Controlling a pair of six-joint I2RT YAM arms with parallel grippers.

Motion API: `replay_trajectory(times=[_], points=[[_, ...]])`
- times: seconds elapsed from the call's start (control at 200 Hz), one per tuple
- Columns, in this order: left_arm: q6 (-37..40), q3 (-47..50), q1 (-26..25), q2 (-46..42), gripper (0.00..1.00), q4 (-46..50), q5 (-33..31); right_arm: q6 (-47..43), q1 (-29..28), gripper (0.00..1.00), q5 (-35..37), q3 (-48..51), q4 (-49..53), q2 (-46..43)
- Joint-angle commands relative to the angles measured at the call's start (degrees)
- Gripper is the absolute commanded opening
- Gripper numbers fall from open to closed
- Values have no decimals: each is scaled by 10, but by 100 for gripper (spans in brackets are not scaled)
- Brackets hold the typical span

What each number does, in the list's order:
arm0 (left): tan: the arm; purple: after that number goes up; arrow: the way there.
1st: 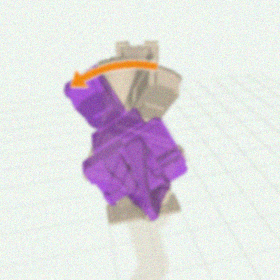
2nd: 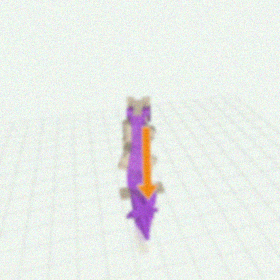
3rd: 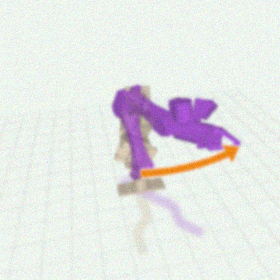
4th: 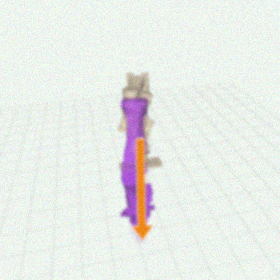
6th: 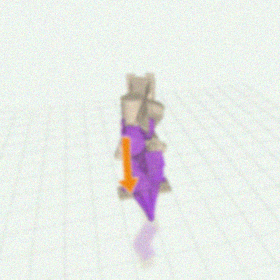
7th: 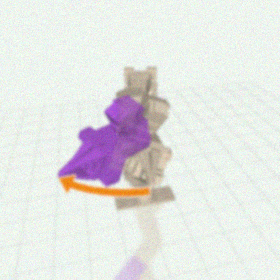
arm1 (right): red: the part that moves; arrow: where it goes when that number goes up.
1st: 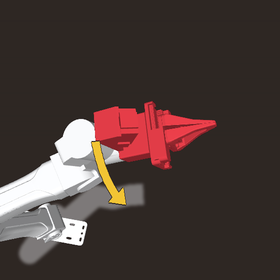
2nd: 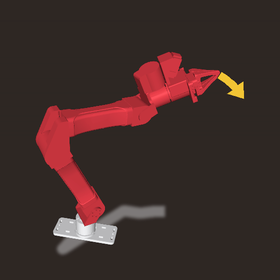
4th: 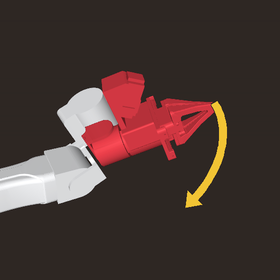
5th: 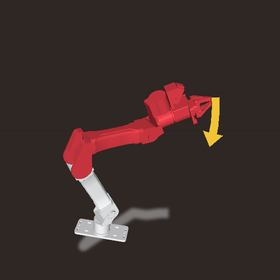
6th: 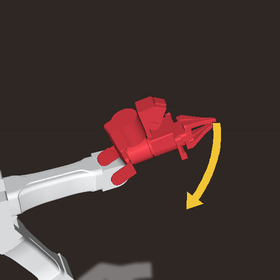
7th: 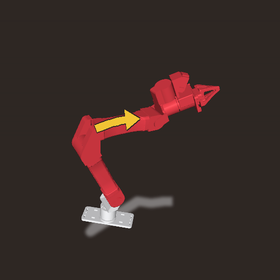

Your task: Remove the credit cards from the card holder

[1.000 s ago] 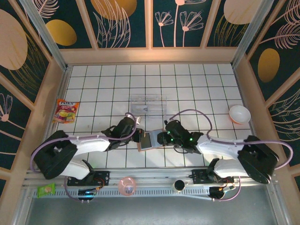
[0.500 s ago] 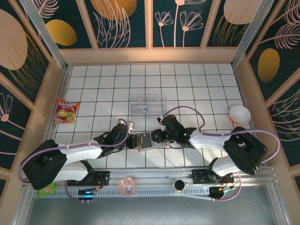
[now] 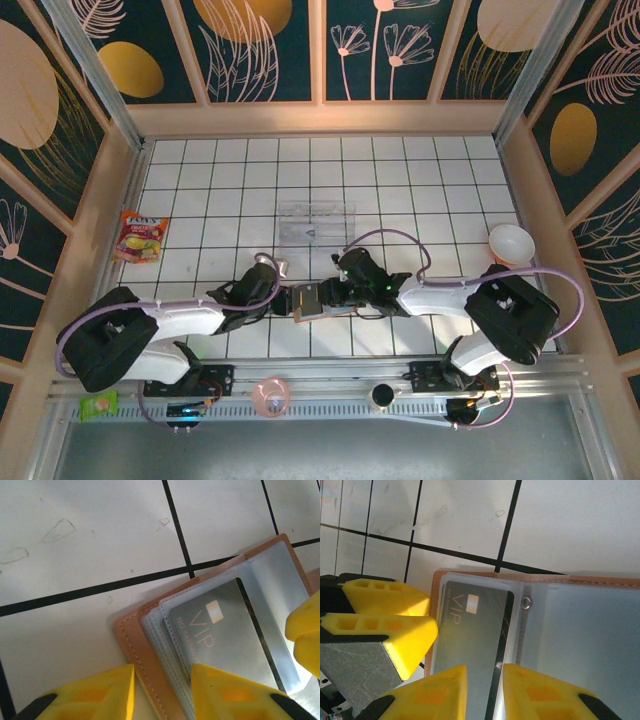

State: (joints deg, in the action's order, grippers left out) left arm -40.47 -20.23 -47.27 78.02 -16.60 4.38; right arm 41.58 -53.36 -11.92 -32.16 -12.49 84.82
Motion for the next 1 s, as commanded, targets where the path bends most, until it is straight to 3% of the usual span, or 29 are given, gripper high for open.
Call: replay_trajectory(times=[0.0,0.651,0.996], points=[[14,-21,-1,20,32,-27,-6,26,-6,25,20,-4,-25,4],[5,-7,-1,22,28,-39,5,23,-8,24,4,-13,-23,42],[9,-6,-1,35,21,-39,0,29,-42,23,125,-45,88,35]])
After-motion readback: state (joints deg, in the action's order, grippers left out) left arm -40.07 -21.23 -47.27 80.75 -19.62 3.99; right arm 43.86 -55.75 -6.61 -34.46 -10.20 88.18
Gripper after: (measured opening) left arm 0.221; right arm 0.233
